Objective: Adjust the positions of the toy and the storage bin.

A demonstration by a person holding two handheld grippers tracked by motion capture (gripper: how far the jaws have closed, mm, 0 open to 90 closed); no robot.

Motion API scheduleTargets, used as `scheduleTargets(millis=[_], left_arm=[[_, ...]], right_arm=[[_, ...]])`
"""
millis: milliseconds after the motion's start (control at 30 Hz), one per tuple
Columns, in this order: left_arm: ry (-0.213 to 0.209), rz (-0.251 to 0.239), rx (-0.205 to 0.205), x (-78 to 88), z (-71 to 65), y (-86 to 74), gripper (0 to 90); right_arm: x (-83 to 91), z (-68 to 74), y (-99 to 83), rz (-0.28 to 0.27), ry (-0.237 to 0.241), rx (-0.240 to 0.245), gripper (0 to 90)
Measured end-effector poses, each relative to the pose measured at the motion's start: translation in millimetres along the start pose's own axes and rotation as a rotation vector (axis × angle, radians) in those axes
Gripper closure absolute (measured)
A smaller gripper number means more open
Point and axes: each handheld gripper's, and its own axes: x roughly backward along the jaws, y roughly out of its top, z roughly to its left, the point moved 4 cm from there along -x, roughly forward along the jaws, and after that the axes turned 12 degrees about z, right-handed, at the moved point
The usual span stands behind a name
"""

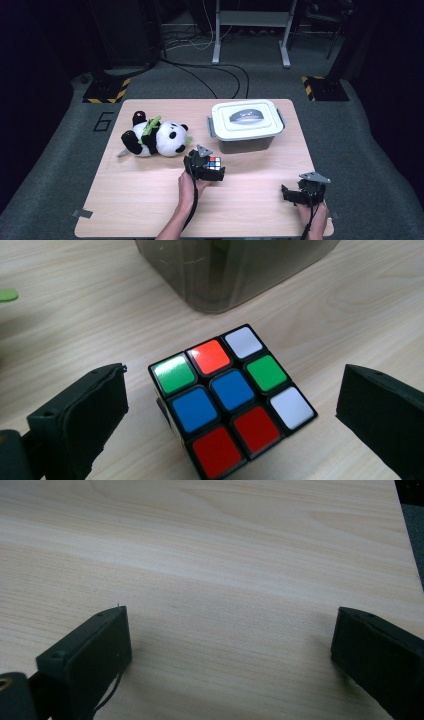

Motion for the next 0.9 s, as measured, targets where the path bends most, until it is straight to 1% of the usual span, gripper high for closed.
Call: scheduleTargets(millis=[67, 100, 133, 200, 267, 333, 400, 467, 500, 533, 567, 667, 700, 767, 800, 833, 867, 900], left_arm=[[0.006, 0.009, 0.010, -5.1, 0.5, 1.0, 0.2], [0.011, 0.013, 0.004, -6.6, 1.0, 1.2, 0.8], [0.009, 0.012, 0.008, -8.6, 1.1, 1.4, 1.6], [0.012, 0.017, 0.007, -11.5, 1.9, 1.2, 5.9], [0.003, 0.015, 0.012, -13.0, 1.5, 0.6, 11.5], [0.009, 0.013, -0.001, -13.4, 0.5, 0.7, 14.5], [0.004, 0.011, -0.011, -13.9, 0.4, 0.3, 15.4], [-0.003, 0.026, -0.026, -12.8, 1.5, -1.1, 17.6], [-0.008, 0.018, -0.020, -13.2, 1.6, -1.3, 18.7], [-0.010, 0.017, -0.024, -13.0, 1.9, -2.0, 19.1], [-0.012, 0.021, -0.032, -12.4, 2.2, -2.5, 21.9], [-0.013, 0.026, -0.034, -13.6, 3.5, -5.3, 29.6], [-0.016, 0.015, -0.023, -14.8, 3.4, -5.8, 29.7], [-0.013, 0.010, -0.021, -14.5, 3.6, -6.0, 29.9], [-0.005, 0.010, -0.024, -14.1, 3.9, -5.6, 29.8], [-0.001, 0.010, -0.019, -14.0, 3.5, -5.1, 29.0], [0.000, 0.001, -0.028, -14.2, 3.9, -4.2, 27.1], [-0.009, -0.018, -0.023, -14.6, 3.2, -3.2, 25.9]], right_arm=[[0.0, 0.0, 0.0, 0.000, 0.000, 0.001, 2.0], [0.0, 0.0, 0.0, 0.000, 0.000, 0.000, 2.0], [0.0, 0.0, 0.0, 0.000, 0.000, 0.000, 2.0], [0.0, 0.1, 0.0, -0.001, 0.000, 0.001, 2.1], [0.0, 0.1, 0.0, -0.001, 0.000, 0.001, 2.1], [0.0, 0.1, 0.0, -0.001, 0.000, 0.000, 2.1], [0.0, 0.1, 0.0, -0.001, 0.000, 0.000, 2.1], [0.0, 0.1, 0.0, -0.001, 0.000, 0.000, 2.1], [0.1, 0.1, 0.0, 0.000, 0.000, 0.000, 2.1], [0.0, 0.1, 0.0, -0.001, 0.000, 0.000, 2.1], [0.0, 0.1, 0.0, -0.001, 0.000, 0.000, 2.1], [0.0, 0.0, 0.0, -0.001, 0.000, 0.001, 2.1], [0.0, 0.0, 0.0, -0.001, 0.000, 0.001, 2.1], [0.0, 0.1, 0.0, -0.001, 0.000, 0.001, 2.1], [0.0, 0.0, 0.0, -0.001, 0.000, 0.001, 2.1], [0.0, 0.0, 0.0, -0.001, 0.001, 0.001, 2.1], [0.0, 0.1, 0.0, 0.000, 0.001, 0.000, 2.1], [0.0, 0.0, 0.0, -0.001, 0.000, 0.001, 2.2]])
